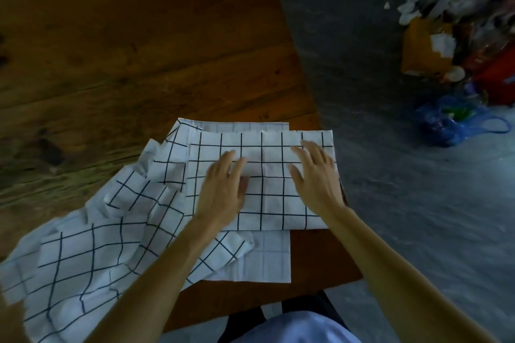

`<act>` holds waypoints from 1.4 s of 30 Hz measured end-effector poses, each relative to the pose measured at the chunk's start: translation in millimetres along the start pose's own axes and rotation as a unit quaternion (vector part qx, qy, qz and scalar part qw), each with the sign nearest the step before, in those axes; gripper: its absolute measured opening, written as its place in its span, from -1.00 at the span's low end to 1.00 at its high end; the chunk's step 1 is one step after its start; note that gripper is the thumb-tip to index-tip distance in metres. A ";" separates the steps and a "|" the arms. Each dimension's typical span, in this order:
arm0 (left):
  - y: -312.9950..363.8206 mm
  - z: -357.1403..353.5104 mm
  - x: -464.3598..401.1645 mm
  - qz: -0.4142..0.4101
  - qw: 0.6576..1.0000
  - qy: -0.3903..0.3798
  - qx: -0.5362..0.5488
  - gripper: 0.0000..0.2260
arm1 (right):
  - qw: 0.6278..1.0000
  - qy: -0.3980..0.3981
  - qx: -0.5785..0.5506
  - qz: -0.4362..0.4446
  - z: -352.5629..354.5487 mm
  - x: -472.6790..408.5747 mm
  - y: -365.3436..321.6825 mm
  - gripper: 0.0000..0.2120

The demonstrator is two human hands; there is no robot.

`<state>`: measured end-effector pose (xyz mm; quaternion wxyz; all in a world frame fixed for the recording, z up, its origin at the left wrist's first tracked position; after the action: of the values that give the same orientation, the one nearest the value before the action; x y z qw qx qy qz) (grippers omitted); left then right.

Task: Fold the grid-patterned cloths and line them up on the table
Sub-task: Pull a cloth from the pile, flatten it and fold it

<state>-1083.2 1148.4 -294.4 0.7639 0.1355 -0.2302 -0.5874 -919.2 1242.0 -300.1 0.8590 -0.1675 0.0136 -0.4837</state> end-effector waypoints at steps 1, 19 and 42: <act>-0.9 -12.6 6.9 0.005 1.000 -0.025 -0.011 -0.53 | 1.000 -0.020 -0.003 0.010 -7.9 9.1 -10.1 -0.56; -43.5 -42.2 41.0 0.107 0.991 -0.007 -0.086 -0.33 | 0.977 -0.142 0.136 0.087 -83.7 60.6 -35.7 -0.36; -65.0 -54.8 64.6 0.098 0.991 -0.018 -0.089 -0.30 | 0.984 -0.112 0.134 -0.023 -77.5 86.4 1.7 -0.39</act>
<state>-1096.4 1065.1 -360.0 0.8224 0.0331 -0.2032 -0.5304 -886.2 1149.4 -361.7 0.8586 -0.1043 -0.1513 -0.4786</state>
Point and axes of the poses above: each hand's wrist, its own x-axis away from the middle knuckle, its own z-axis out of the back of the hand, y = z × x, the point moved 8 cm from there along -x, towards the middle knuckle, and after that the axes turned 9 degrees about x, right-handed, at the moved point
